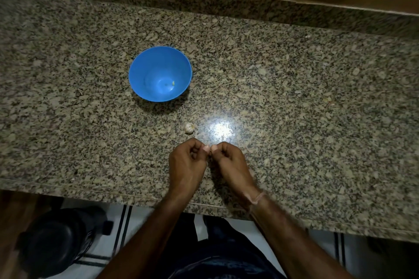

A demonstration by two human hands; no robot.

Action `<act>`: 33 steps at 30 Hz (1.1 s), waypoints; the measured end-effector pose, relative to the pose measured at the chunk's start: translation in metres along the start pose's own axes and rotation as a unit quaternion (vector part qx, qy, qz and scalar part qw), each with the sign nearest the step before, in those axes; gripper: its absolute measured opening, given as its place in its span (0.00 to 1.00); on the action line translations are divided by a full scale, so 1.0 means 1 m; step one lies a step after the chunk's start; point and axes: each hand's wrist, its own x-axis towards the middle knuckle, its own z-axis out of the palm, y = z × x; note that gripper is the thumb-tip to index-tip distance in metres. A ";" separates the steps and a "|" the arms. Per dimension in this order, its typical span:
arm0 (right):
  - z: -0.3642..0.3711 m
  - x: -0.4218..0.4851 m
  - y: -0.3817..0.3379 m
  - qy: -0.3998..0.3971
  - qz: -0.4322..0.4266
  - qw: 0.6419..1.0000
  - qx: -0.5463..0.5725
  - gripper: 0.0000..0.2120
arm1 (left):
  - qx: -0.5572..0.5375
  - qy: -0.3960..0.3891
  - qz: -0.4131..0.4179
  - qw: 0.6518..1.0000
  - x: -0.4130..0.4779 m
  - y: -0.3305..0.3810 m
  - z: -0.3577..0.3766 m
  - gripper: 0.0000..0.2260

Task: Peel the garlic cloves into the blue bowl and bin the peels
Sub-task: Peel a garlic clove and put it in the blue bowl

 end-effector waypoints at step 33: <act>-0.015 0.000 -0.011 0.052 -0.087 0.994 0.039 0.03 | -0.114 -0.011 -0.019 0.993 -0.007 0.028 -0.004 0.04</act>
